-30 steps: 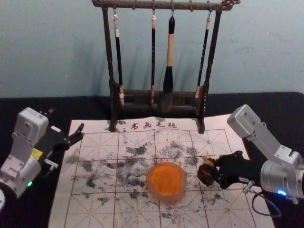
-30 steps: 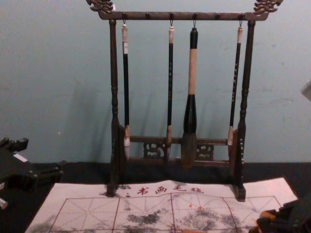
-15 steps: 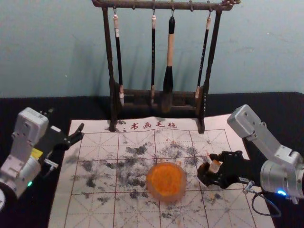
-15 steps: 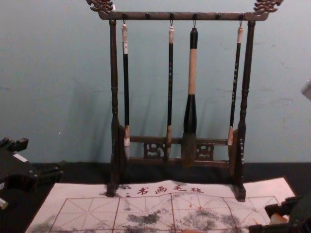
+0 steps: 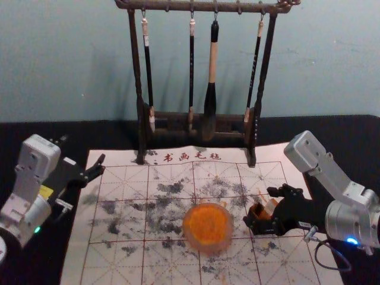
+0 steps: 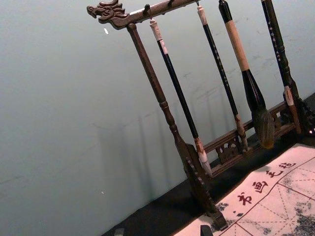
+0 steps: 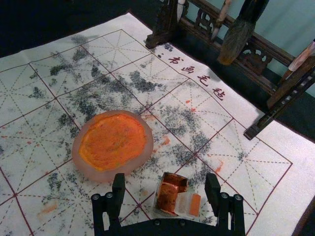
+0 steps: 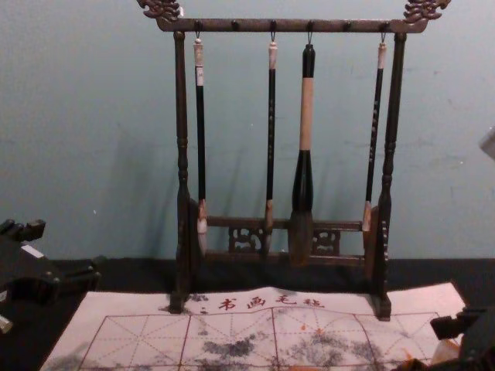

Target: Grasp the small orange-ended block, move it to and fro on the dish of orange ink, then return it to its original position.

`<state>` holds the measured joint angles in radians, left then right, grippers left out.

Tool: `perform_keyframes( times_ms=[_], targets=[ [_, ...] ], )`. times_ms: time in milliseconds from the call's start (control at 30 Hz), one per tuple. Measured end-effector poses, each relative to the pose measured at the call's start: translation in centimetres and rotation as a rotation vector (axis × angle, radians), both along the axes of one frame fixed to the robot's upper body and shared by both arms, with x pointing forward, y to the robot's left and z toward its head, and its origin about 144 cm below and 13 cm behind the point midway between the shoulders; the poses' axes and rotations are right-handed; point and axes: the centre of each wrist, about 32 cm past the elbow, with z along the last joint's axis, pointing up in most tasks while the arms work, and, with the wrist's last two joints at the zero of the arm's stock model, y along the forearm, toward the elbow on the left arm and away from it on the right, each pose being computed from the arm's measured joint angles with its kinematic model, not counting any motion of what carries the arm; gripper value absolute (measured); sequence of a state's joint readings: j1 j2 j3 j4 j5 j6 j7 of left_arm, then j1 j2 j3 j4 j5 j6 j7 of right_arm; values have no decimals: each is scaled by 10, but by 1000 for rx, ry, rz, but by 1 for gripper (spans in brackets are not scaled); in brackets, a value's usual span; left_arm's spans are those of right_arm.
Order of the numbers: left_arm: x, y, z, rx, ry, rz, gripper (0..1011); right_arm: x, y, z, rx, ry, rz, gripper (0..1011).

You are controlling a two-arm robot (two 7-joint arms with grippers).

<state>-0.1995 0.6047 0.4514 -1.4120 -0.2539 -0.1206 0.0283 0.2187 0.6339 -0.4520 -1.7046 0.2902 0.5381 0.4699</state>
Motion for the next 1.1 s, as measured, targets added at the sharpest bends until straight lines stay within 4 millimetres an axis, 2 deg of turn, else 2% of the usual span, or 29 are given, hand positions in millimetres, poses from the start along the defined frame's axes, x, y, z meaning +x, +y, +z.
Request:
perform_keyframes(
  times_ms=[67,467,767,967,1100],
  targets=[
    [0,0,0,0,0,0,1001,0,0,0,0,0,0,1003],
    [0,0,0,0,0,0,1001,-3,-2,1,30,-34,-12,1002],
    [0,0,0,0,0,0,1002,-17,-6,3,169,-271,-157,1002],
    [0,0,0,0,0,0,1001,-23,-4,-8,146,-359,-316,1002],
    [0,0,0,0,0,0,1001,-26,-3,-26,98,-364,-429,1002]
  ],
)
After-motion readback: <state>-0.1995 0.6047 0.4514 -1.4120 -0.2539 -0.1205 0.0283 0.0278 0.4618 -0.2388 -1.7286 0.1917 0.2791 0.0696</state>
